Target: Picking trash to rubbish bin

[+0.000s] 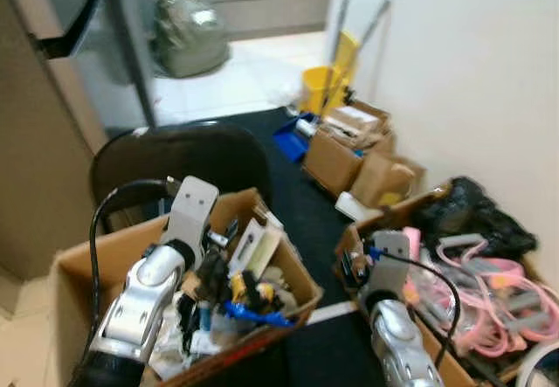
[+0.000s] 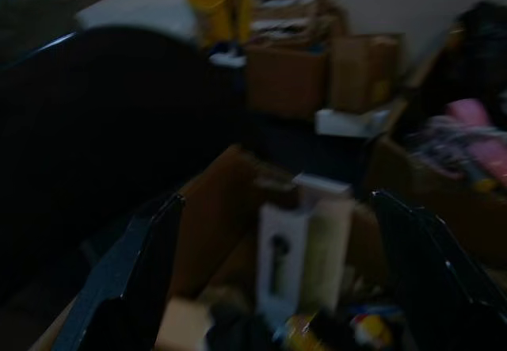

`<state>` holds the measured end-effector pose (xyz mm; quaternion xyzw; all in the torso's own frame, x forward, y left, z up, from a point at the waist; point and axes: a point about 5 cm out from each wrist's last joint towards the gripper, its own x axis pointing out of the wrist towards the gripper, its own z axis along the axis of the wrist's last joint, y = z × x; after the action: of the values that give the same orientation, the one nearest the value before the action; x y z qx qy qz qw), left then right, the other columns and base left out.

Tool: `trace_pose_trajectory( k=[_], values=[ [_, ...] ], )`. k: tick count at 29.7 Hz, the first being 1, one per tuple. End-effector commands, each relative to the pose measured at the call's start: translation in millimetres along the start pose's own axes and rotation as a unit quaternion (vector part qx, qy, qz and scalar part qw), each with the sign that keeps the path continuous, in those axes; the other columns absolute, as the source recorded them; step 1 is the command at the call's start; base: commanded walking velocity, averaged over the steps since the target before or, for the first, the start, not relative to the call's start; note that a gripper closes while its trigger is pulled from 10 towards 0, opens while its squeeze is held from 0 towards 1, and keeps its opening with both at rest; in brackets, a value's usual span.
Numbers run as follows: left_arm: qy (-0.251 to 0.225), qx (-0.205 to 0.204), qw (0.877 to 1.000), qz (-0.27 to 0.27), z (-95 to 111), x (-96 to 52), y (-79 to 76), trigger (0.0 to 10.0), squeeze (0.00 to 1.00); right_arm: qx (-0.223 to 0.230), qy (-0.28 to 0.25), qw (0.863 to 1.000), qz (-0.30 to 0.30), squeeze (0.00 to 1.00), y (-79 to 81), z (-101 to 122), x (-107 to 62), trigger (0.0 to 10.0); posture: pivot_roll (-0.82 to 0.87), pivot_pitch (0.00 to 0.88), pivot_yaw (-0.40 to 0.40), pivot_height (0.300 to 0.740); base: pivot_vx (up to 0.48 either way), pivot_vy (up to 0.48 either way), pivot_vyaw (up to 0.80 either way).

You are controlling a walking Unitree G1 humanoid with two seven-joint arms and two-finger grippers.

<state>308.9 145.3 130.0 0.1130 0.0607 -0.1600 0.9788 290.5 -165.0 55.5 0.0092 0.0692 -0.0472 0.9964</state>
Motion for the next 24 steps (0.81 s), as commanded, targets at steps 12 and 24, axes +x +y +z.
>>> trace_pose_trajectory(
  k=[12,24],
  values=[
    [0.009,0.009,1.0,0.011,-8.2,-0.4,2.3,10.0,0.0,-0.003,0.008,1.0,-0.007,0.0,-2.7,-2.5,-3.5,10.0,0.02,0.1,0.034,0.74,0.0,0.0,-0.8],
    [0.016,0.01,1.0,0.022,-10.8,0.6,5.7,10.0,0.0,-0.006,0.008,1.0,-0.011,0.0,-4.6,-1.8,-3.6,10.0,0.02,0.1,0.034,0.74,0.0,0.0,-0.8]
  ],
)
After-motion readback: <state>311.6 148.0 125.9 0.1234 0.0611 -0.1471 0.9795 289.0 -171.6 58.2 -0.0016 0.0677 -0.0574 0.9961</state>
